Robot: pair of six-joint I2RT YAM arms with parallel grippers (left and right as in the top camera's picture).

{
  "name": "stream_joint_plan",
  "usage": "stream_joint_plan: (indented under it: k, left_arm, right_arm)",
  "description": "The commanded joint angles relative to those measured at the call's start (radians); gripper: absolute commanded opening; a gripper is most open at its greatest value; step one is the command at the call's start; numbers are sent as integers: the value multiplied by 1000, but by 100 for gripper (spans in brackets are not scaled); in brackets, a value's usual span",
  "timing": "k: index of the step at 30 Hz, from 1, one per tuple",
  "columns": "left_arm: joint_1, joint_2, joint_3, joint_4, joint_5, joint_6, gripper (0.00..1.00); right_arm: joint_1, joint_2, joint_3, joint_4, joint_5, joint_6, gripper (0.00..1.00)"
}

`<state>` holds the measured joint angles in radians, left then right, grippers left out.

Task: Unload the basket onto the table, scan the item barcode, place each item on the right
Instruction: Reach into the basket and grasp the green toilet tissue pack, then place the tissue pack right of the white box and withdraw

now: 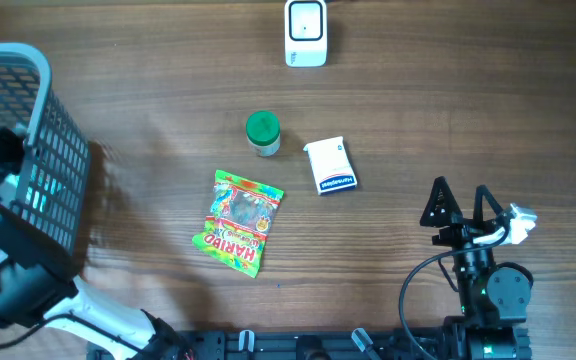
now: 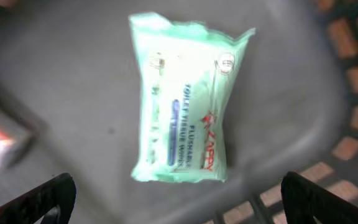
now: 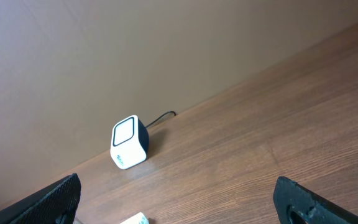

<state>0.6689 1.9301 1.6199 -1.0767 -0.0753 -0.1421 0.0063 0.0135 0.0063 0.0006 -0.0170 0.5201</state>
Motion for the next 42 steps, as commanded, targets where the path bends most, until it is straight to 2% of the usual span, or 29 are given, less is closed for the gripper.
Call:
stream_joint_plan:
  k: [1, 10, 13, 18, 19, 22, 25, 31, 37, 40, 42]
  left_arm:
    - [1, -14, -35, 69, 40, 35, 100]
    - [2, 64, -118, 193, 42, 44, 100]
    - [2, 111, -129, 204, 41, 91, 100]
    - [2, 135, -129, 216, 41, 90, 100]
    - [2, 136, -129, 216, 42, 90, 96]
    - [2, 136, -129, 215, 41, 90, 62]
    - [2, 134, -129, 214, 40, 90, 44]
    - [2, 95, -29, 138, 29, 89, 43]
    - [-3, -54, 275, -79, 41, 63, 43]
    - [-27, -168, 378, -144, 149, 55, 43]
    - [-65, -272, 393, -151, 309, 21, 43]
  right_arm:
    - [6, -6, -1, 6, 19, 6, 100]
    - [6, -6, -1, 6, 19, 6, 100]
    - [6, -6, -1, 6, 19, 6, 100]
    - [6, -6, -1, 6, 19, 6, 100]
    - [6, -6, -1, 6, 19, 6, 100]
    - [6, -6, -1, 6, 19, 6, 100]
    - [6, -6, -1, 6, 19, 6, 100]
    - [6, -6, -1, 6, 19, 6, 100]
    - [6, -6, -1, 6, 19, 6, 100]
    - [6, -6, -1, 6, 19, 6, 100]
    - [6, -6, -1, 6, 19, 6, 100]
